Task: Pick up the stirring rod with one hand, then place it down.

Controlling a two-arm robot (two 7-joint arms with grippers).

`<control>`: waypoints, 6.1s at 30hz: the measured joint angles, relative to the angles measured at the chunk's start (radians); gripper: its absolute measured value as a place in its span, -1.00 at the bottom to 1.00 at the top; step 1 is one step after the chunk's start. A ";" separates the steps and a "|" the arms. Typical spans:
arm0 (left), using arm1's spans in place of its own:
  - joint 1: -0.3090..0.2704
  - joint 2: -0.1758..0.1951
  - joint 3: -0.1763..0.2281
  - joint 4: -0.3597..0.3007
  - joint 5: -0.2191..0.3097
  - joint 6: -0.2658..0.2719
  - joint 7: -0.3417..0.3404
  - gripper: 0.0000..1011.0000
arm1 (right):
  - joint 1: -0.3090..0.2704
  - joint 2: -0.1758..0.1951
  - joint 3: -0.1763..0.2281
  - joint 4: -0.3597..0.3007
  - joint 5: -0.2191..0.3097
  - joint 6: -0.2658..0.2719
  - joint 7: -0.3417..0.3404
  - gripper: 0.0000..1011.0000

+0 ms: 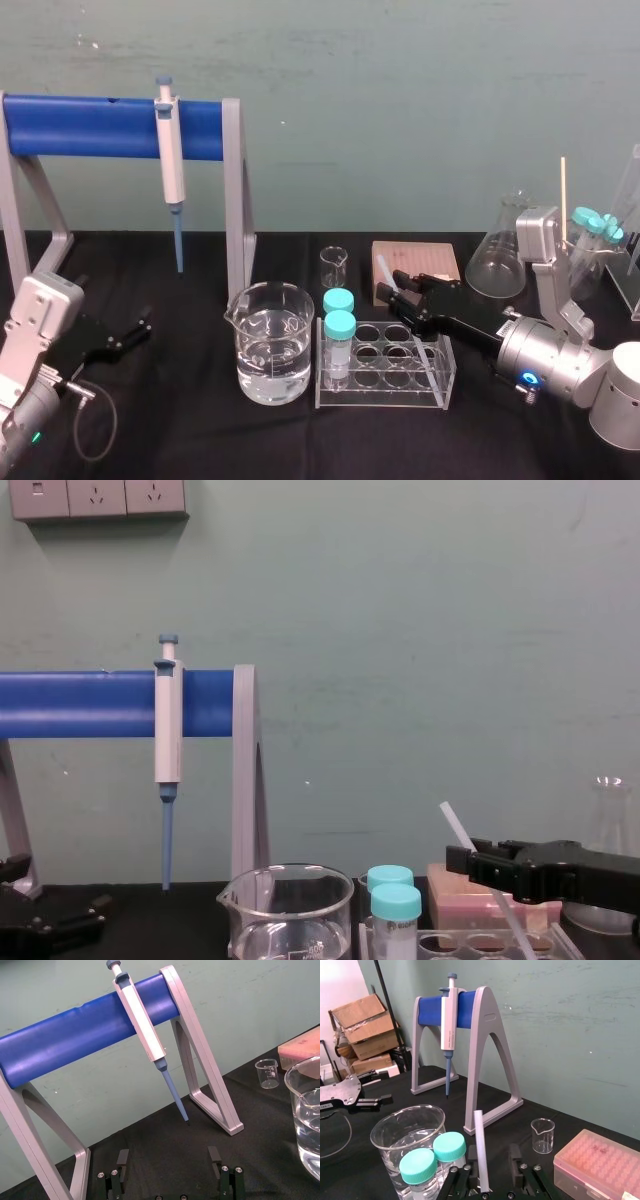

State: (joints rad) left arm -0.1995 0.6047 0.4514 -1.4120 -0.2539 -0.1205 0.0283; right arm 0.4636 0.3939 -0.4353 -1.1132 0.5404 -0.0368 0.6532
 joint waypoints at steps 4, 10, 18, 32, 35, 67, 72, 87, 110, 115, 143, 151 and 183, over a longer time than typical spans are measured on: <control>0.000 0.000 0.000 0.000 0.000 0.000 0.000 0.98 | 0.000 0.000 0.000 0.000 0.000 0.000 0.000 -0.45; 0.000 0.000 0.000 0.000 0.000 0.000 0.000 0.98 | 0.000 0.000 0.000 0.000 0.000 0.000 0.000 -0.82; 0.000 0.000 0.000 0.000 0.000 0.000 0.000 0.98 | 0.000 0.000 0.000 0.000 0.000 0.000 0.000 -0.86; 0.000 0.000 0.000 0.000 0.000 0.000 0.000 0.98 | -0.021 -0.003 0.034 -0.039 -0.005 -0.071 -0.043 -0.86; 0.000 0.000 0.000 0.000 0.000 0.000 0.000 0.98 | -0.030 -0.004 0.051 -0.062 -0.008 -0.104 -0.056 -0.86; 0.000 0.000 0.000 0.000 0.000 0.000 0.000 0.98 | -0.098 -0.073 0.207 -0.054 -0.133 -0.525 -0.138 -0.86; 0.000 0.000 0.000 0.000 0.000 0.000 0.000 0.98 | -0.118 -0.077 0.222 -0.054 -0.151 -0.526 -0.144 -0.86; 0.000 0.000 0.000 0.000 0.000 0.000 0.000 0.98 | -0.119 -0.078 0.223 -0.056 -0.154 -0.523 -0.148 -0.86; 0.000 0.000 0.000 0.000 0.000 0.000 0.000 0.98 | -0.117 -0.077 0.221 -0.054 -0.151 -0.527 -0.145 -0.86; 0.000 0.000 0.000 0.000 0.000 0.000 0.000 0.98 | -0.117 -0.077 0.221 -0.054 -0.151 -0.527 -0.145 -0.86; 0.000 0.000 0.000 0.000 0.000 0.000 0.000 0.98 | -0.117 -0.077 0.221 -0.054 -0.151 -0.527 -0.145 -0.86; 0.000 0.000 0.000 0.000 0.000 0.000 0.000 0.98 | -0.117 -0.077 0.221 -0.054 -0.151 -0.527 -0.145 -0.86; 0.000 0.000 0.000 0.000 0.000 0.000 0.000 0.98 | -0.117 -0.077 0.221 -0.054 -0.151 -0.527 -0.145 -0.86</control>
State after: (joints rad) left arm -0.1996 0.6047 0.4514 -1.4120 -0.2538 -0.1205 0.0283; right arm 0.3465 0.3167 -0.2140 -1.1675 0.3895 -0.5640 0.5079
